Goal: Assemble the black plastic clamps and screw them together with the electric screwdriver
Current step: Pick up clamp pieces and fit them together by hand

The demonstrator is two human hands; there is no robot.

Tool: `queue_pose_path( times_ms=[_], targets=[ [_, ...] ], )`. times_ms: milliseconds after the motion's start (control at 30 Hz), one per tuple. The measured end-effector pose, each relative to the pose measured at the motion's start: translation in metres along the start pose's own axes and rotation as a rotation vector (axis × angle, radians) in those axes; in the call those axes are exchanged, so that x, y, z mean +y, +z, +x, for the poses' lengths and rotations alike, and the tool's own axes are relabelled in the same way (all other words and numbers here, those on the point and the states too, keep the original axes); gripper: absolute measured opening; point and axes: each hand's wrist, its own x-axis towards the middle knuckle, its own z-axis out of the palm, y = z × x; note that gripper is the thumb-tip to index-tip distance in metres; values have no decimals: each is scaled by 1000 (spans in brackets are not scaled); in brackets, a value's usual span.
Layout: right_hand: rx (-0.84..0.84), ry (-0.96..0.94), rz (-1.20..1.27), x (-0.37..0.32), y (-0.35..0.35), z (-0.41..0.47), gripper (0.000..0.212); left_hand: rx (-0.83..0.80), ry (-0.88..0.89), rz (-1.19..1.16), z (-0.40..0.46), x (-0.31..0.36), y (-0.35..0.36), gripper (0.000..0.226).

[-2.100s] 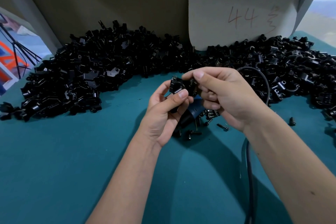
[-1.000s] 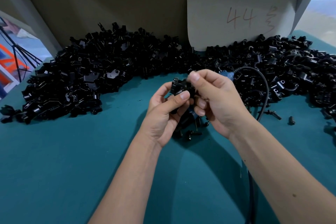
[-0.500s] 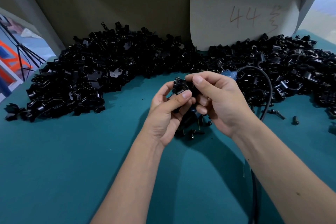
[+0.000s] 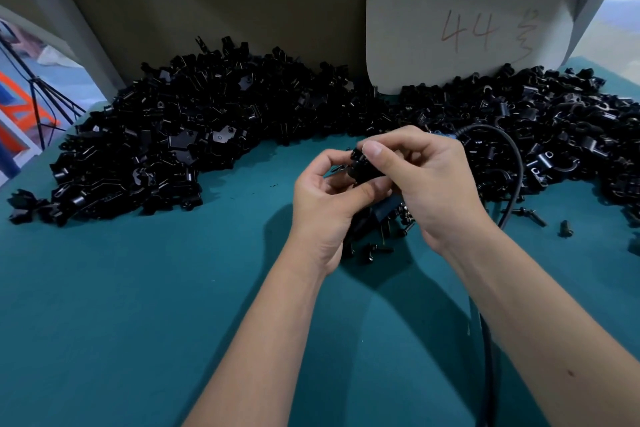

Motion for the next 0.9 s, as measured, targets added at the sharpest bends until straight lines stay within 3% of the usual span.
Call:
queue_pose_path(
  times_ms=[100,267,433,567,633,800,900],
  targets=[
    [100,-13,-56,4,3,-1,26,33,1,64,2,-3,3,35],
    [80,-45,-69,3,3,-2,16,50,37,102,4,-8,4,37],
    [167,-31,-113,5,7,-3,43,59,80,157,4,-8,6,32],
    [67,-60,-98,3,2,-3,5,62,68,140,4,-10,5,35],
    [70,-56,-97,4,1,-2,6,56,70,149,4,-9,5,35],
    [163,-3,-30,7,5,-3,34,51,98,207,3,-9,7,31],
    [64,-14,10,6,1,-2,17,65,70,145,4,-8,6,34]
  ],
)
